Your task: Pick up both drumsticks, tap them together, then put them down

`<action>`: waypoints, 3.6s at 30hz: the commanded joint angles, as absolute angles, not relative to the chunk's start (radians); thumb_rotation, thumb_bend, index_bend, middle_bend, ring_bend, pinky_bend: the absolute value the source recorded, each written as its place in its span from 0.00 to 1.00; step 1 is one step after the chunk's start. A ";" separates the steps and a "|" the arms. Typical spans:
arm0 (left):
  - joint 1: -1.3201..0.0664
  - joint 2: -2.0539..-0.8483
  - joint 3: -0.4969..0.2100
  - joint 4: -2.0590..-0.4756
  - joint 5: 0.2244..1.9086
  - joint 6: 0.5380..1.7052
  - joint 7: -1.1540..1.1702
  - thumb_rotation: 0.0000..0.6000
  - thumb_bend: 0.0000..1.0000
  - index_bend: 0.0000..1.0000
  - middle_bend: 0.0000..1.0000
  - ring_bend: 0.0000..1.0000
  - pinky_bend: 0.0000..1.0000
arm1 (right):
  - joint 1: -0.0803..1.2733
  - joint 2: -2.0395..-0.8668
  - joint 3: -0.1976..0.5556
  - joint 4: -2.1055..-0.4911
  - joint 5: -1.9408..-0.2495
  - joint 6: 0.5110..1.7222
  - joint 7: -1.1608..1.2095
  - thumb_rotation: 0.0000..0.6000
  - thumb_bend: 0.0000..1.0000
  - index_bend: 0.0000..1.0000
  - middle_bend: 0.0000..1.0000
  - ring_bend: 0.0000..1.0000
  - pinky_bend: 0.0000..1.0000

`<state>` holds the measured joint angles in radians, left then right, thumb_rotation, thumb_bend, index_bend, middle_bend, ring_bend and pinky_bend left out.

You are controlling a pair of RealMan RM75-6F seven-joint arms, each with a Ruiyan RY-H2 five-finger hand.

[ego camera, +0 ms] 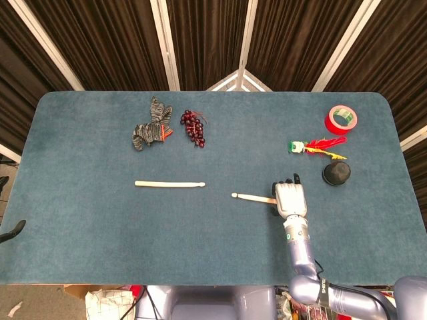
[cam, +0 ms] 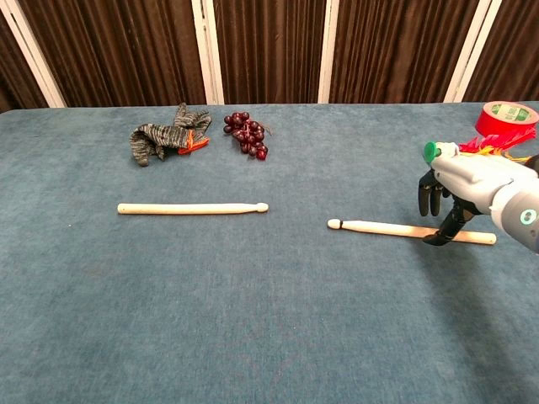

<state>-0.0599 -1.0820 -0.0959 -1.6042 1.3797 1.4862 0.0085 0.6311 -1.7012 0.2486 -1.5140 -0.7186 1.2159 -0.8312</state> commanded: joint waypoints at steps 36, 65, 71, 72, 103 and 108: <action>-0.066 -1.092 -0.099 -1.614 1.360 1.477 0.050 1.00 0.32 0.08 0.08 0.00 0.00 | 0.641 -1.714 0.222 -1.440 -0.723 1.186 -0.765 1.00 0.35 0.52 0.50 0.33 0.09; -0.070 -1.100 -0.104 -1.611 1.344 1.471 0.064 1.00 0.33 0.09 0.08 0.00 0.00 | 0.642 -1.729 0.211 -1.403 -0.725 1.173 -0.754 1.00 0.38 0.53 0.53 0.36 0.09; -0.070 -1.102 -0.104 -1.612 1.343 1.471 0.069 1.00 0.33 0.09 0.07 0.00 0.00 | 0.644 -1.732 0.208 -1.397 -0.724 1.166 -0.757 1.00 0.38 0.53 0.53 0.36 0.09; -0.070 -1.102 -0.104 -1.613 1.343 1.471 0.070 1.00 0.33 0.09 0.07 0.00 0.00 | 0.644 -1.732 0.207 -1.395 -0.724 1.164 -0.757 1.00 0.38 0.53 0.53 0.37 0.09; -0.072 -1.102 -0.103 -1.616 1.339 1.467 0.073 1.00 0.33 0.09 0.07 0.00 0.00 | 0.642 -1.722 0.196 -1.382 -0.796 1.127 -0.688 1.00 0.44 0.63 0.56 0.40 0.09; -0.072 -1.102 -0.102 -1.617 1.339 1.465 0.072 1.00 0.33 0.09 0.07 0.00 0.00 | 0.642 -1.720 0.191 -1.376 -0.807 1.120 -0.681 1.00 0.44 0.64 0.58 0.42 0.09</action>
<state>-0.0719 -1.1016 -0.1025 -1.6165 1.3388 1.4647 0.0725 0.6420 -1.7206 0.1914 -1.3762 -0.8066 1.1208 -0.6816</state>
